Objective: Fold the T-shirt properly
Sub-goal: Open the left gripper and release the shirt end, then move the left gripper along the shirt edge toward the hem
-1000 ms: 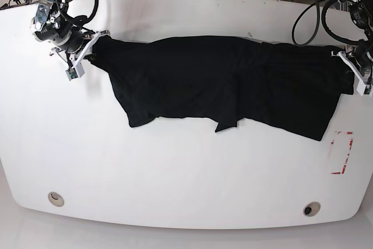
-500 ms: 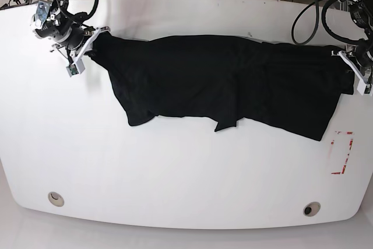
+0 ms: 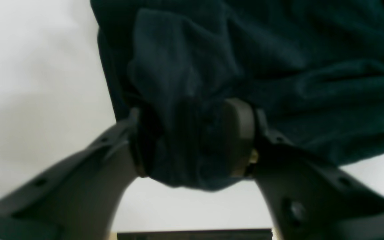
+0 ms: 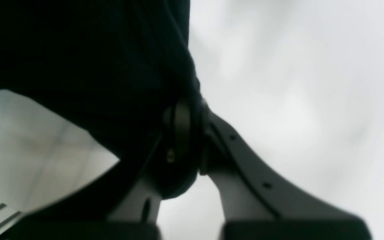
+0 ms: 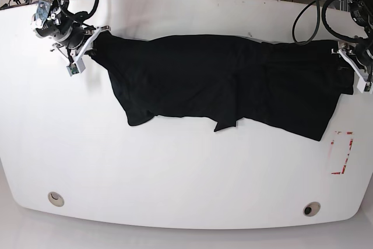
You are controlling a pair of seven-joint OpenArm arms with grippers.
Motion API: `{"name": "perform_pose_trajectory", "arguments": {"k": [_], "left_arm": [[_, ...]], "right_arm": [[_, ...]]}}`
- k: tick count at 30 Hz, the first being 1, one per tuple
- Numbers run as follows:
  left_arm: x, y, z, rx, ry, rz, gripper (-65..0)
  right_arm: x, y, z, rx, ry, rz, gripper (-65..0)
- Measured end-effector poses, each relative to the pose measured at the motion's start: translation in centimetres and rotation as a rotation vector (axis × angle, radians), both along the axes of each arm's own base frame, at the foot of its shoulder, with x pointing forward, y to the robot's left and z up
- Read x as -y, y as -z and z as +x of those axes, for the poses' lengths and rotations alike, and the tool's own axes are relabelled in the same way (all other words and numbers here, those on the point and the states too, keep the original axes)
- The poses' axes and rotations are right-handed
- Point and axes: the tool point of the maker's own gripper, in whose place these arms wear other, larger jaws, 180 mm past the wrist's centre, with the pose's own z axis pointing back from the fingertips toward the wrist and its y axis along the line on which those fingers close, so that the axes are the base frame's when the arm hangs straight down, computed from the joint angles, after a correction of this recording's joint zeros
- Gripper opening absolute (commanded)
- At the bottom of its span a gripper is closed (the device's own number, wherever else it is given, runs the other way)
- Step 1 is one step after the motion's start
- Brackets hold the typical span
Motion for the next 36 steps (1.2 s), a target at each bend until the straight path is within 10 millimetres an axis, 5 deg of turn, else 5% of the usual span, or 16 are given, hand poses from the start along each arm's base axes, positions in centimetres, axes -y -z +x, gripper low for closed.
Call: {"name": "perform_pose_trajectory", "arguments": {"k": [4,13,24,32,36], "left_arm": [[-0.1,-0.2,-0.1,-0.002,0.0,0.007,-17.2],[0.8,-1.3,1.8,0.032,0.041,0.02,-15.2],[0.3,-4.6,7.9,0.182,0.001,-0.035,-14.1],[-1.7,-5.2,5.2,0.197,-0.061,-0.061,-14.6],[-0.9,-6.3,4.8,0.208,-0.011,-0.023,-22.4]], "right_arm": [[0.0,0.0,0.0,0.0,0.0,-0.002,-64.2],[0.0,-0.2,0.2,0.008,-0.002,-0.005,-64.0],[-0.1,-0.1,0.2,0.007,-0.002,-0.004,-63.9],[0.1,-0.3,0.3,0.008,-0.01,-0.011,-64.0],[0.0,-0.2,0.3,0.007,-0.01,-0.01,-64.2]]}}
